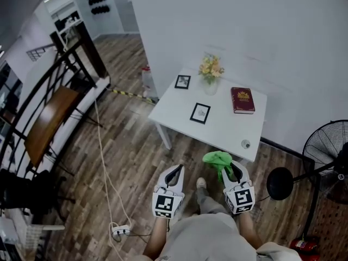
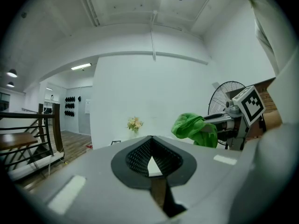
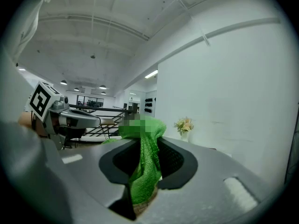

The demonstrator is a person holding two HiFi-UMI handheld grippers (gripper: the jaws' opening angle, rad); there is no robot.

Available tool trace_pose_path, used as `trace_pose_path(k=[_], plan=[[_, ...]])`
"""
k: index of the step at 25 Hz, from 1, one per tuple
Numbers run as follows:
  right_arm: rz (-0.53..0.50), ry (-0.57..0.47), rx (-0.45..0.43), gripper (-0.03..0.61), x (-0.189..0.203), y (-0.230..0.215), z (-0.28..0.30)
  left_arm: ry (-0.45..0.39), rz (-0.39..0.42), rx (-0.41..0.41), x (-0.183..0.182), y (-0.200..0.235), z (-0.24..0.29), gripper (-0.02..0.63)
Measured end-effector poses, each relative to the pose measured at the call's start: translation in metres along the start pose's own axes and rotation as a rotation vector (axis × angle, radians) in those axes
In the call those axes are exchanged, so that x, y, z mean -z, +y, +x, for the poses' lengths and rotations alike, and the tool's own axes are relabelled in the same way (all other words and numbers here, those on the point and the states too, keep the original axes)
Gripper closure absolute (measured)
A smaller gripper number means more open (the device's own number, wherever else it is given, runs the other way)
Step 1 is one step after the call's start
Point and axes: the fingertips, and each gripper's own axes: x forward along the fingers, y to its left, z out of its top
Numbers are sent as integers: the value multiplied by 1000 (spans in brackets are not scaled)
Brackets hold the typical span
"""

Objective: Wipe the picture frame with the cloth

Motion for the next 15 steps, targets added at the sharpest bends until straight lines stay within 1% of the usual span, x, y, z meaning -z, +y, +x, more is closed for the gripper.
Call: trace_pose_path(k=[6, 15], plan=[[31, 12, -5, 485, 2, -45, 56, 21, 1, -12, -4, 23, 63, 594], [32, 36, -61, 485, -10, -96, 141, 41, -14, -44, -14, 64, 152, 594]])
